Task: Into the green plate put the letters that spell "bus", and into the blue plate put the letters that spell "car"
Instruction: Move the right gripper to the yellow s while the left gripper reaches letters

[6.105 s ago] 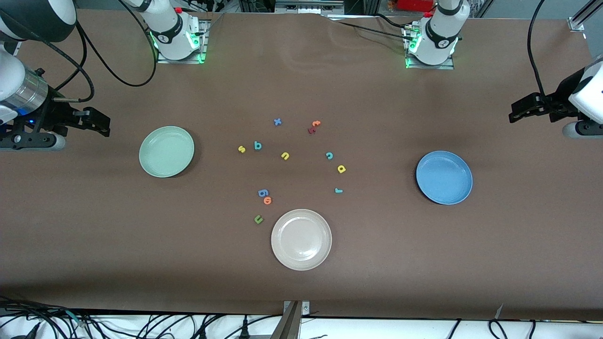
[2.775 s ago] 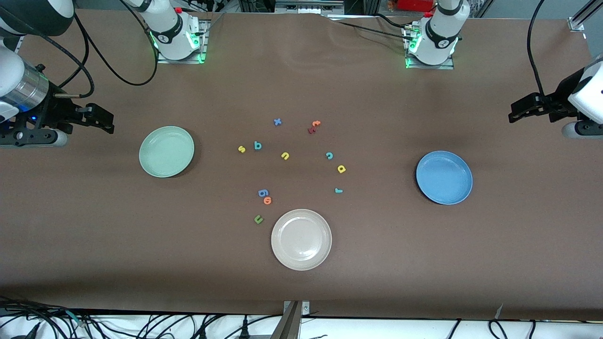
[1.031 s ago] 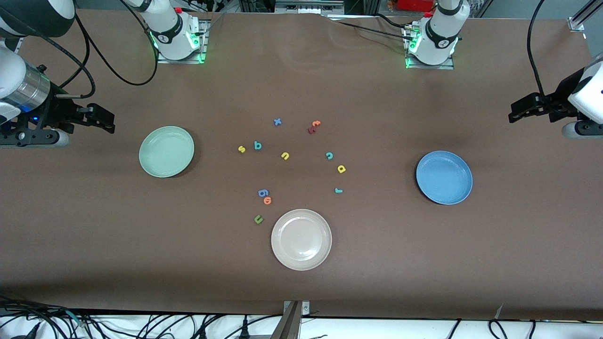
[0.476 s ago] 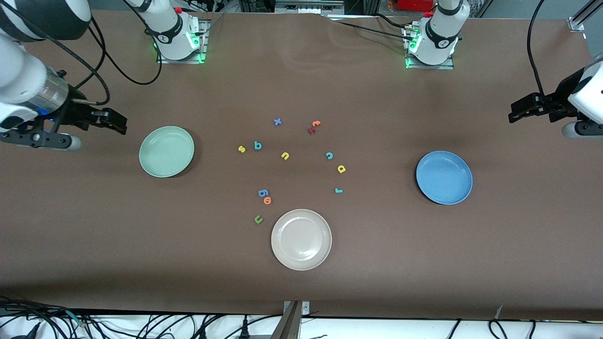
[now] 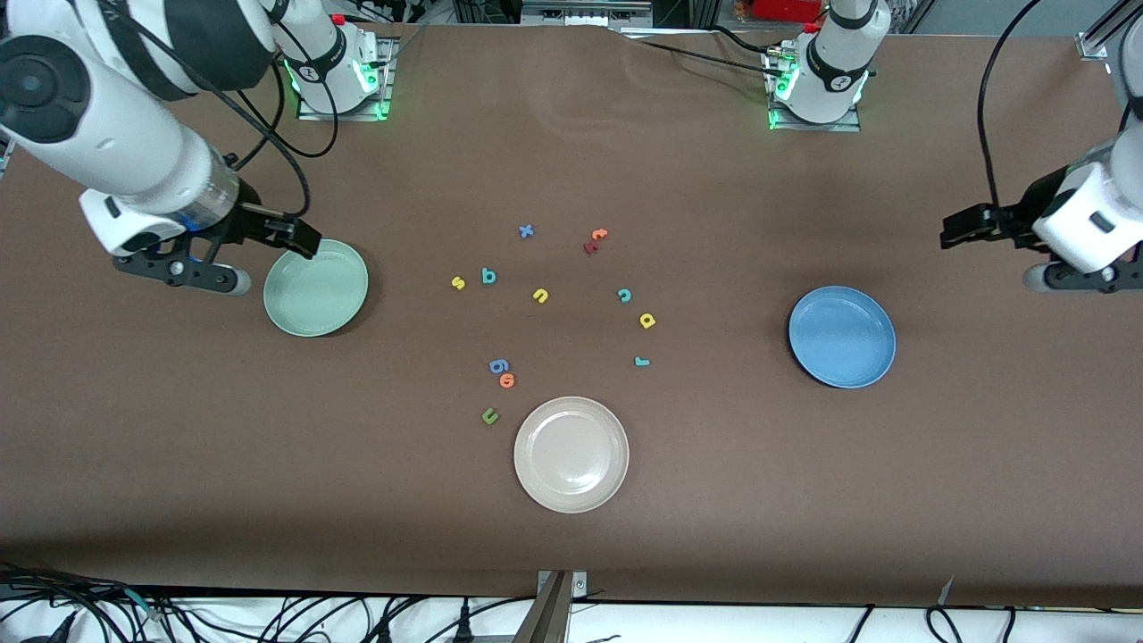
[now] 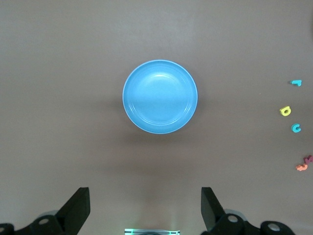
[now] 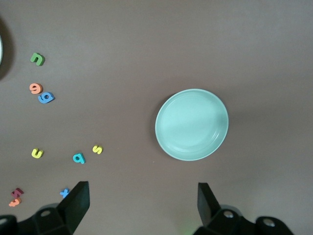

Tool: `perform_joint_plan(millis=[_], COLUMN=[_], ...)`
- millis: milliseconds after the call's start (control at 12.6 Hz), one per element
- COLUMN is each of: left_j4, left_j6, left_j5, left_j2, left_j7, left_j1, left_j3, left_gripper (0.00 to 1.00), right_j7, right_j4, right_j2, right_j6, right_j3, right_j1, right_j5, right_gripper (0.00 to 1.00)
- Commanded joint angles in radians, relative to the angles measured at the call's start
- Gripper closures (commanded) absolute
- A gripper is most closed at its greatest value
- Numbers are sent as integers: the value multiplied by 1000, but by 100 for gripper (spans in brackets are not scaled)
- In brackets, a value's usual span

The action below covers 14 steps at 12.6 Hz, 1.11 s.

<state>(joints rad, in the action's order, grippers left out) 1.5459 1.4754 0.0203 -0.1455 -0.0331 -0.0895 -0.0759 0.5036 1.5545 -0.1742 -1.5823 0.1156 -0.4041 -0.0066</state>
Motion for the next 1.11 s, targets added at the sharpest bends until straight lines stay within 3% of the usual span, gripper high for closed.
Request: perform_joint_plan(millis=[0,238,476,793,1031], left_j4=[-1,-6,-3,-3,3], left_j6=[8,31,127,423,603], left_j5=[15,61,194,199,191], left_j2=[-26,-90,-153,-308,-413], left_j7=[19,18,-66,-366,-568], left_j1=[-21,-88,-123,-309,-403], left_j3=[7,19,28,31,31], left_gripper=[0,0,0,0,0], right_j7=[110,217,321,414,400], right_j4=[56,122,202,392,547], right_j2=[7,5,-10,-10,-24], right_j6=[-39,-111,-204,-440,-652], right_j3=[2,-1,-40,-120,-123], right_j1=[-50,-113,-122,-124,-125], right_j5=[13,16,78,88,63], right_gripper=[2,2,1,2,2])
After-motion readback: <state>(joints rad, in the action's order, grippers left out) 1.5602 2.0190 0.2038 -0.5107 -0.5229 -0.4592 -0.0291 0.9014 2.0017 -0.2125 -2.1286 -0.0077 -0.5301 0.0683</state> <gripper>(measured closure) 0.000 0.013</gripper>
